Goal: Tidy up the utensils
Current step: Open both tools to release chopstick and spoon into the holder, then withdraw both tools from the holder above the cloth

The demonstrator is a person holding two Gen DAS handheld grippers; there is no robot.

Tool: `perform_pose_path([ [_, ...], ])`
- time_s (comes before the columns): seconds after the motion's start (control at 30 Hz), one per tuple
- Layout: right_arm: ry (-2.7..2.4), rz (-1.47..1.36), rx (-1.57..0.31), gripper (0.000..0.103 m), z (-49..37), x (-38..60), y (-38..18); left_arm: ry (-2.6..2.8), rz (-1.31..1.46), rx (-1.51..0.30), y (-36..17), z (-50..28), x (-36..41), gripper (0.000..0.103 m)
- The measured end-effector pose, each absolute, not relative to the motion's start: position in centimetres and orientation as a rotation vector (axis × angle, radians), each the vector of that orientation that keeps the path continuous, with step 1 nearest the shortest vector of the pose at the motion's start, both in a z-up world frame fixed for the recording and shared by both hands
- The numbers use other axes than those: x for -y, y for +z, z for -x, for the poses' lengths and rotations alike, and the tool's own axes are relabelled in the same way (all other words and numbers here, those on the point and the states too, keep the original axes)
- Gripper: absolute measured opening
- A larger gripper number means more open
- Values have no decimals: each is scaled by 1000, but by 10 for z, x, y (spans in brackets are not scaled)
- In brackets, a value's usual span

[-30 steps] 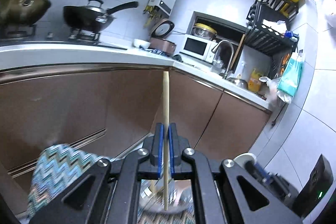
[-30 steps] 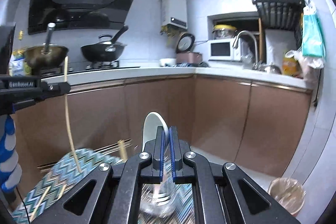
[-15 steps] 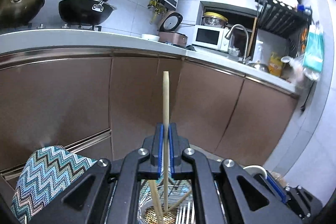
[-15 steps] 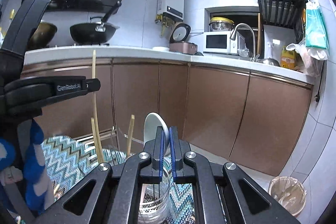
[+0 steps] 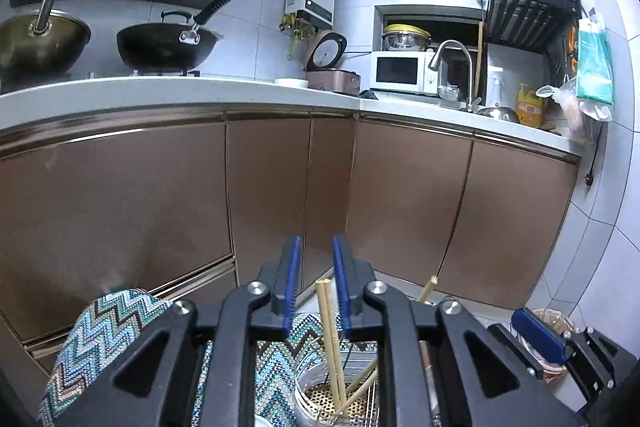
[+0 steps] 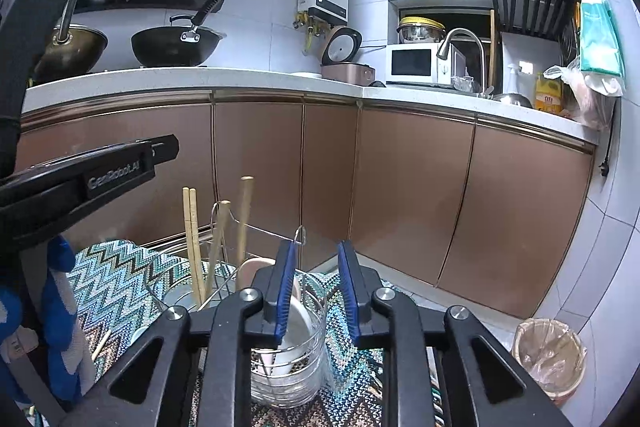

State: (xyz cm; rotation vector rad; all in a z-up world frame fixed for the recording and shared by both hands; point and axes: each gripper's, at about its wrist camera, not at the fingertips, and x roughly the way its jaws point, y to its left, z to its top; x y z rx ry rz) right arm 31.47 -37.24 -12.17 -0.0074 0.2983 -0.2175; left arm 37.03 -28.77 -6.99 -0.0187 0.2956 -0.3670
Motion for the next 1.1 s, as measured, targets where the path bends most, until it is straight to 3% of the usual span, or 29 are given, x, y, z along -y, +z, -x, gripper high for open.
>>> perform_pose_path([
  [0.5,-214,-29,-268,29,-267,363,-96,-317,-20,-293,-42,-318,248,20],
  [0.67,-193,-38,-273,31,-248,356,-89,-289,-31,-285,-34,-295,230,42],
  [1.1,-123,-43,-282,32,-192,318,-75,-238,-63,-264,-14,-234,179,42],
])
